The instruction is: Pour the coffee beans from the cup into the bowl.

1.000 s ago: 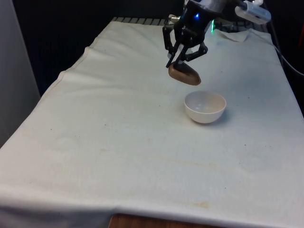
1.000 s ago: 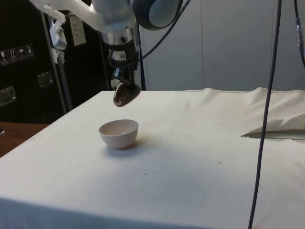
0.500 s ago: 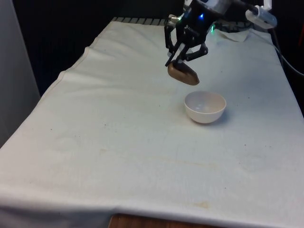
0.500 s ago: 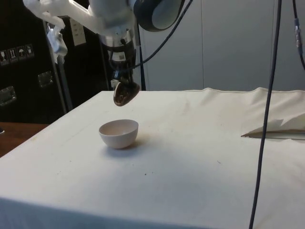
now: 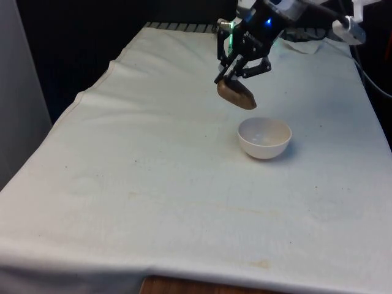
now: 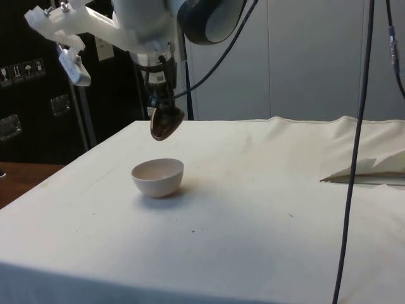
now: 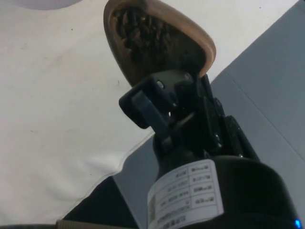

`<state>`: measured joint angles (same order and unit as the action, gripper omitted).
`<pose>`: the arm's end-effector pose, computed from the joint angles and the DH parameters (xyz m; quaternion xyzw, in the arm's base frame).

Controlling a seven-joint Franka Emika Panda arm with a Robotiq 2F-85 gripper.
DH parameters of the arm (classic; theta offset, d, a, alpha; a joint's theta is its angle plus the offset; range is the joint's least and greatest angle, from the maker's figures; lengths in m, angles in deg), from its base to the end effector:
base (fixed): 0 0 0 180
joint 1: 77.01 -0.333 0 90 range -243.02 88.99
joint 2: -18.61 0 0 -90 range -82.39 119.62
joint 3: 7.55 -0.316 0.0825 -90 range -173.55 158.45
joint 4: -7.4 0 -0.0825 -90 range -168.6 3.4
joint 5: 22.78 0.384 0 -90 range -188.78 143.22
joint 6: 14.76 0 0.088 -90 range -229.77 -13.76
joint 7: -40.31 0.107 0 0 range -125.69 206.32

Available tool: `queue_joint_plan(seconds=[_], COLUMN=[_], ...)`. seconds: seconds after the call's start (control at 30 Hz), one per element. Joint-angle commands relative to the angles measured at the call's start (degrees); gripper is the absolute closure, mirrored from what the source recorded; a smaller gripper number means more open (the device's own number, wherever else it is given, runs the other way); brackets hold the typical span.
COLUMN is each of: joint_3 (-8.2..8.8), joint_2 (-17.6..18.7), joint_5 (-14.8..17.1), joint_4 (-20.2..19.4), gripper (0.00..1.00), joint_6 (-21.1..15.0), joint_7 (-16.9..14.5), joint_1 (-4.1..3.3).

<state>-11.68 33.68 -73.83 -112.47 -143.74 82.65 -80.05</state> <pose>0.5739 0.0497 0.2956 0.9490 0.0006 0.0904 0.3019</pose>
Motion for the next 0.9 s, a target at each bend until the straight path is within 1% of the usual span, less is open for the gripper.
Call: queue_joint_plan(seconds=[0.0,0.03,0.07,0.17,0.27,0.3,0.33,0.43,0.6,0.63,0.67,0.8,0.83,0.87], joint_3=[-0.06,-0.11,-0.17,-0.69,-1.20,-1.32,-1.32,-1.89,-2.75,-3.09,-3.09,-3.84,-4.30,-4.30], joint_2=[0.2,0.1,0.3,0.5,0.7,0.5,0.7,1.0,1.4,1.4,1.6,1.9,2.1,2.1], joint_5=[-1.0,-0.4,-1.4,-2.9,-4.1,-3.6,-4.4,-5.7,-7.4,-7.6,-8.1,-9.2,-9.8,-9.8], joint_4=[0.3,0.0,0.3,0.5,0.7,0.4,0.8,1.1,1.5,1.4,1.8,2.2,2.5,2.5], gripper=[1.00,1.00,1.00,1.00,1.00,1.00,1.00,1.00,1.00,1.00,1.00,1.00,1.00,1.00], joint_6=[0.7,0.2,1.0,1.9,2.7,2.2,2.9,4.0,5.5,5.4,6.1,7.5,8.3,8.3], joint_7=[0.5,0.1,0.6,1.1,1.5,1.1,1.5,1.9,2.3,2.3,2.5,2.9,3.0,3.0], joint_1=[-0.34,0.00,-0.40,-0.46,-0.46,-0.11,-0.46,-0.52,-0.52,-0.23,-0.57,-0.63,-0.69,-0.69])
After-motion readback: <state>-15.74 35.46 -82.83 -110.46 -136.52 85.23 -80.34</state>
